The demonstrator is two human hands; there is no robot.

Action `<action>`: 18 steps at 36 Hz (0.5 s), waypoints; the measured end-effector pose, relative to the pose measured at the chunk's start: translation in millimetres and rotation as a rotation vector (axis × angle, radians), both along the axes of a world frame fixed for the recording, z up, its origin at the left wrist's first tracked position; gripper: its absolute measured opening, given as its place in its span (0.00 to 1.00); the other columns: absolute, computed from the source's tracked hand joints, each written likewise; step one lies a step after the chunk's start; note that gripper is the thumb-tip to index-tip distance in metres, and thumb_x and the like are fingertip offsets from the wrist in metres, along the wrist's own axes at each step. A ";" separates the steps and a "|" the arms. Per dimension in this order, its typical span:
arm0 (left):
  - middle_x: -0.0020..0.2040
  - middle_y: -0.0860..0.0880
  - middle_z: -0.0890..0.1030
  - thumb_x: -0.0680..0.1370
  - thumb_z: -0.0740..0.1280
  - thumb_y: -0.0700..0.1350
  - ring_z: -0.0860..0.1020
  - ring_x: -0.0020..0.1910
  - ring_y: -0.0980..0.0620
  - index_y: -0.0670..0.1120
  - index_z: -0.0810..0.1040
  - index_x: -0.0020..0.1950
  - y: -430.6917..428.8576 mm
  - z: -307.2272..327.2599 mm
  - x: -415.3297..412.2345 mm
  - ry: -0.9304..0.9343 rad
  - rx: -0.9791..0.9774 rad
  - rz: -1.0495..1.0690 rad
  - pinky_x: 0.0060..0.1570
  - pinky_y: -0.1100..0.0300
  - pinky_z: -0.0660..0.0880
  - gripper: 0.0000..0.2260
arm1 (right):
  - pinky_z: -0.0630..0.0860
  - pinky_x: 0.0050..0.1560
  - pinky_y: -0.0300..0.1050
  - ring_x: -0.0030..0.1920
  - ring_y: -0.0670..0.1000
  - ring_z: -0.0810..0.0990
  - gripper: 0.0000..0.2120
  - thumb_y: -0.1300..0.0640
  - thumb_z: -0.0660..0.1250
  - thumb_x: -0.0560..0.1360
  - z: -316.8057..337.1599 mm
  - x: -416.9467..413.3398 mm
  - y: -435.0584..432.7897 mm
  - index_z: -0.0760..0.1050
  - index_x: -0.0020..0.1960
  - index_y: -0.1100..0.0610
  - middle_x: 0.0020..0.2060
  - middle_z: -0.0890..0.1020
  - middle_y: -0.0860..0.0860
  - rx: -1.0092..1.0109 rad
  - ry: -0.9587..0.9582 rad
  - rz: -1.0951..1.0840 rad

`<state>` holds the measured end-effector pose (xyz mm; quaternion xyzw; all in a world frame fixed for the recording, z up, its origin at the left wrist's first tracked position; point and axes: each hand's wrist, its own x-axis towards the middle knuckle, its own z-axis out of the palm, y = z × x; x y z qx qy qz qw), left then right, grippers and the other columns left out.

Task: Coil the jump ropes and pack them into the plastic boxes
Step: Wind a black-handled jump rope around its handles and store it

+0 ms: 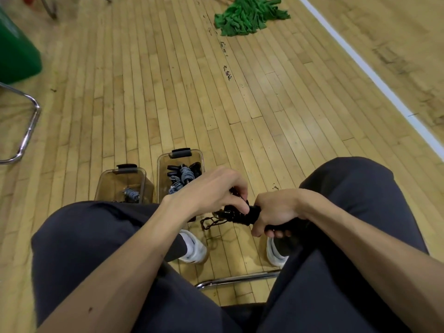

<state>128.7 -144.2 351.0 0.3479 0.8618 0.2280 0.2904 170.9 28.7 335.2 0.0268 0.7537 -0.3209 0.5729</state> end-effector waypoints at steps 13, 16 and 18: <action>0.33 0.49 0.81 0.69 0.80 0.43 0.75 0.31 0.56 0.39 0.82 0.41 7.7 6.4 -3.8 -0.501 0.179 0.120 0.32 0.63 0.71 0.11 | 0.73 0.27 0.39 0.25 0.47 0.74 0.05 0.60 0.71 0.77 17.1 14.4 13.4 0.77 0.46 0.62 0.28 0.77 0.51 -0.204 -0.062 0.097; 0.33 0.48 0.80 0.70 0.79 0.41 0.73 0.29 0.56 0.35 0.81 0.41 8.9 4.2 -3.8 -0.553 0.199 0.109 0.30 0.66 0.69 0.11 | 0.73 0.27 0.38 0.25 0.46 0.74 0.04 0.61 0.71 0.78 19.2 16.2 15.1 0.78 0.47 0.62 0.27 0.77 0.50 -0.228 -0.067 0.104; 0.34 0.44 0.79 0.70 0.79 0.42 0.73 0.31 0.55 0.37 0.82 0.40 9.7 2.5 -3.9 -0.576 0.230 0.103 0.32 0.66 0.69 0.10 | 0.73 0.26 0.38 0.25 0.46 0.74 0.04 0.61 0.71 0.78 21.1 17.0 15.8 0.78 0.48 0.63 0.28 0.77 0.50 -0.248 -0.071 0.100</action>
